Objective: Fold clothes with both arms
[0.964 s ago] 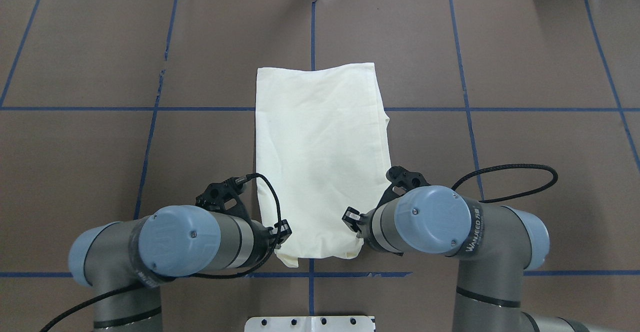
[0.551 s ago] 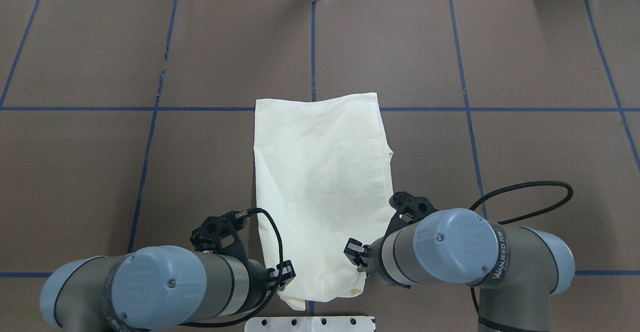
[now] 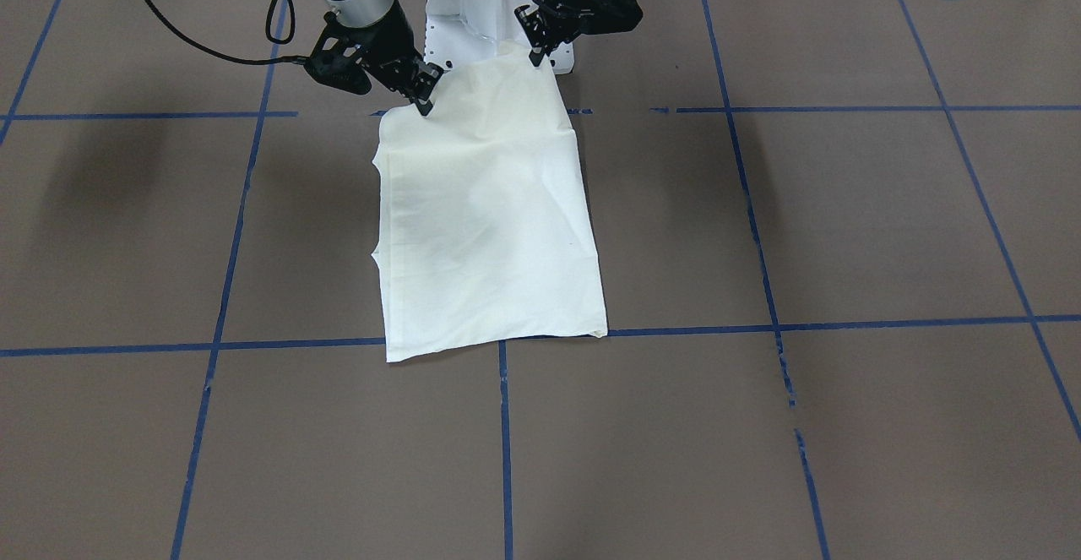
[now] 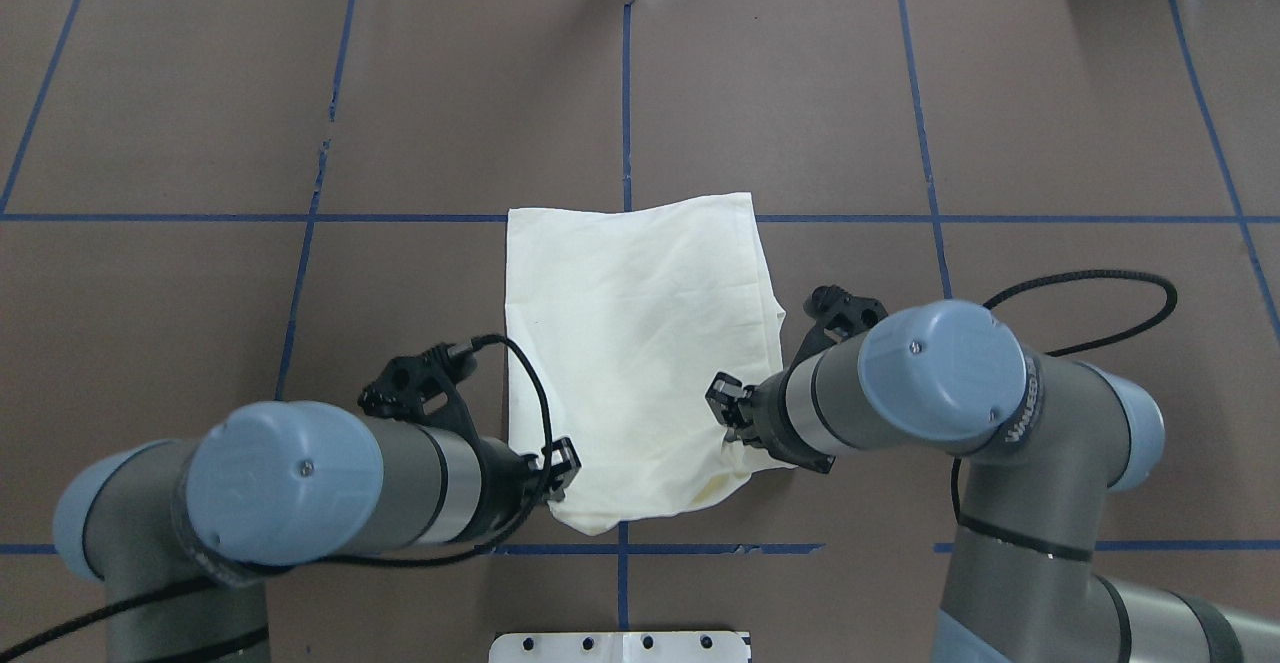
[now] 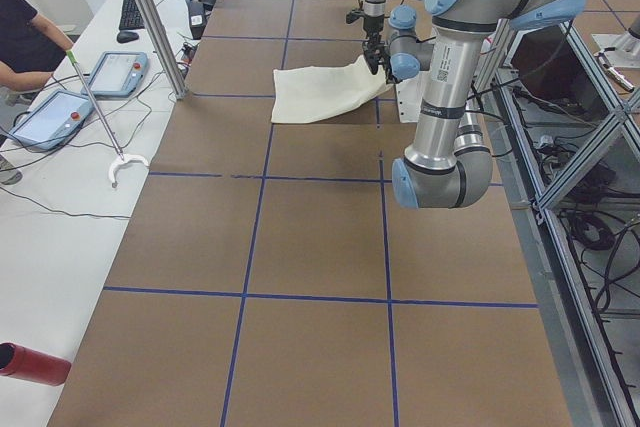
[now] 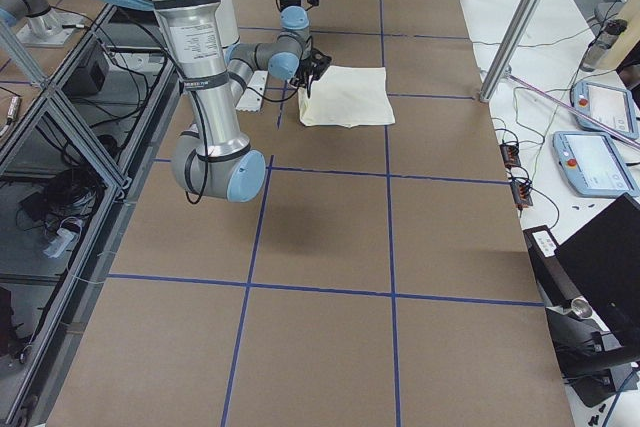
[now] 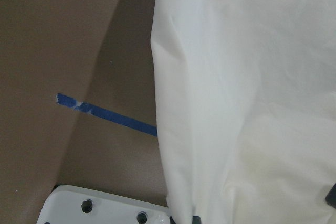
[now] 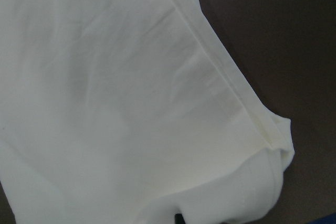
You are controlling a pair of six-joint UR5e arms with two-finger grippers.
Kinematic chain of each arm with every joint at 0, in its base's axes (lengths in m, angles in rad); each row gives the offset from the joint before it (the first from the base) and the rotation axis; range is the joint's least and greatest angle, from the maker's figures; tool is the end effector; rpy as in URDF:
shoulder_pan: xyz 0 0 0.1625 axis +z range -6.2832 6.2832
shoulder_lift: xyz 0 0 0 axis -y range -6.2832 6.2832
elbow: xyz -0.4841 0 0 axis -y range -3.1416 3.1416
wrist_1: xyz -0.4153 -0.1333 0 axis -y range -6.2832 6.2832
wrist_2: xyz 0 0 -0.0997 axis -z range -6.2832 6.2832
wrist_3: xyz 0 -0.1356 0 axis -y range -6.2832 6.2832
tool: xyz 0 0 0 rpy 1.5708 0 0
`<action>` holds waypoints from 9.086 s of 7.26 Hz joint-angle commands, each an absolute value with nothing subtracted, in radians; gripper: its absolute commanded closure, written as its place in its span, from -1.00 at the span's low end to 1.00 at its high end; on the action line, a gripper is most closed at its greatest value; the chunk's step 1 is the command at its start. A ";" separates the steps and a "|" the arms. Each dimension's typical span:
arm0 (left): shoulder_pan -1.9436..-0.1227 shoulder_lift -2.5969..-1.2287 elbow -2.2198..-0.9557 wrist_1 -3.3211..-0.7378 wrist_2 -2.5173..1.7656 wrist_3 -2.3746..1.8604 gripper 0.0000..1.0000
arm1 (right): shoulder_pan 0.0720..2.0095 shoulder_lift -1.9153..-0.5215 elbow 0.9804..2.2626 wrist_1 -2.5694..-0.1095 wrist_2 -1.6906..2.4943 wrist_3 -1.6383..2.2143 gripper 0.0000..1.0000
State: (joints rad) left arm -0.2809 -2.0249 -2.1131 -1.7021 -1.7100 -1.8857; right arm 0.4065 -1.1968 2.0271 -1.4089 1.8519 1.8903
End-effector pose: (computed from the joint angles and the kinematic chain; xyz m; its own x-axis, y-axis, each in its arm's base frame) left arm 0.5467 -0.2769 0.2164 0.3439 -0.4185 -0.8406 0.2741 0.9010 -0.3364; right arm -0.5322 -0.3333 0.2944 0.4246 0.5113 0.7472 -0.3159 0.8571 -0.4070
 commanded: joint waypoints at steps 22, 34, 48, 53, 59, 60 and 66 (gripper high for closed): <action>-0.581 -2.192 -1.273 -2.724 -1.986 -1.606 -1.00 | 1.022 -0.877 1.422 -1.397 2.214 1.351 -1.00; -0.451 -2.102 -1.346 -3.017 -2.118 -1.716 -1.00 | 1.023 -0.902 1.440 -1.397 2.212 1.339 -1.00; -1.334 -1.750 -1.539 -2.115 -2.007 -0.227 -1.00 | 1.211 -1.268 1.575 -1.405 2.207 0.568 -1.00; -1.509 -1.601 -1.730 -1.723 -2.239 0.226 -1.00 | 1.534 -1.584 1.595 -1.553 2.402 -0.055 -1.00; -1.506 -1.551 -1.606 -1.739 -2.247 0.140 -1.00 | 1.545 -1.640 1.635 -1.529 2.422 -0.048 -1.00; -1.506 -1.546 -1.635 -1.691 -2.273 0.140 -1.00 | 1.545 -1.638 1.634 -1.528 2.422 -0.048 -1.00; -1.517 -1.520 -1.658 -1.689 -2.372 0.135 -1.00 | 1.614 -1.655 1.638 -1.528 2.424 0.076 -1.00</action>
